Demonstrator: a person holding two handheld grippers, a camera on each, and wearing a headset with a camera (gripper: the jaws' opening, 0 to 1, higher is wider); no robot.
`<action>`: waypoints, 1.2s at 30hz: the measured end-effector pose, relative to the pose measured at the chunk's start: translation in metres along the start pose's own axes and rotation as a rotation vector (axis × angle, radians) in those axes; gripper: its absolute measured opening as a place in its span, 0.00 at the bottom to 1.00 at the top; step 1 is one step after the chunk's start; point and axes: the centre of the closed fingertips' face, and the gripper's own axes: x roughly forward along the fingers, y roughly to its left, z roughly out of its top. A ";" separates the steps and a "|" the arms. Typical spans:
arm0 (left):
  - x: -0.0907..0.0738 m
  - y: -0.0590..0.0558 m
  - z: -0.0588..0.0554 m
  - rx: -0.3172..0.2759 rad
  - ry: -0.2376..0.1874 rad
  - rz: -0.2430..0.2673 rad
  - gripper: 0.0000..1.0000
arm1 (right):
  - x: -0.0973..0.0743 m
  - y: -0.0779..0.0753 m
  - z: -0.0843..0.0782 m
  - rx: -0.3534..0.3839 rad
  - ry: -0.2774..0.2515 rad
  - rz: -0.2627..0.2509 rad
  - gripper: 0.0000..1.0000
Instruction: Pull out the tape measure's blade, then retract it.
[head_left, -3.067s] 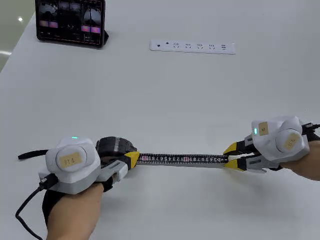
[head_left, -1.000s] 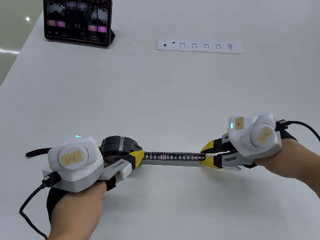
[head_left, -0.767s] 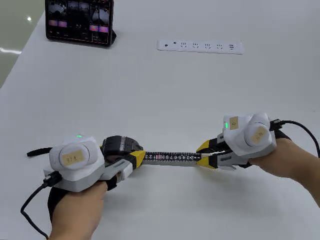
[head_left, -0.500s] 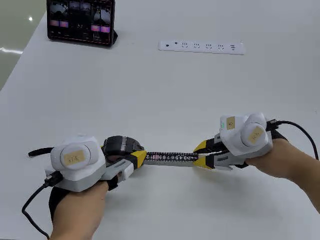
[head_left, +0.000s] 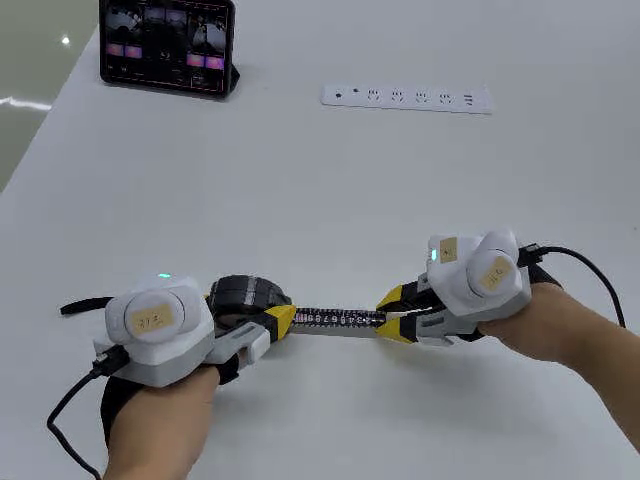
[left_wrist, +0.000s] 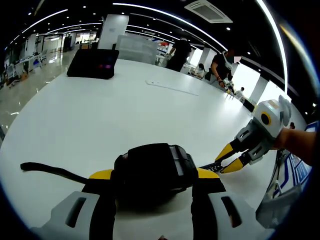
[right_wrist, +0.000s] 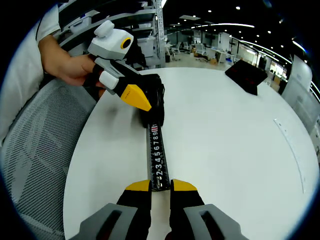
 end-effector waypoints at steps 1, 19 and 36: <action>0.000 0.000 0.000 0.000 0.000 0.000 0.56 | 0.000 0.000 0.000 0.000 -0.001 0.001 0.10; 0.000 0.000 0.000 -0.007 0.000 -0.004 0.56 | 0.015 0.003 0.014 0.009 -0.031 0.014 0.10; 0.000 0.000 0.000 -0.014 -0.004 -0.010 0.56 | 0.028 0.005 0.030 0.013 -0.057 0.030 0.10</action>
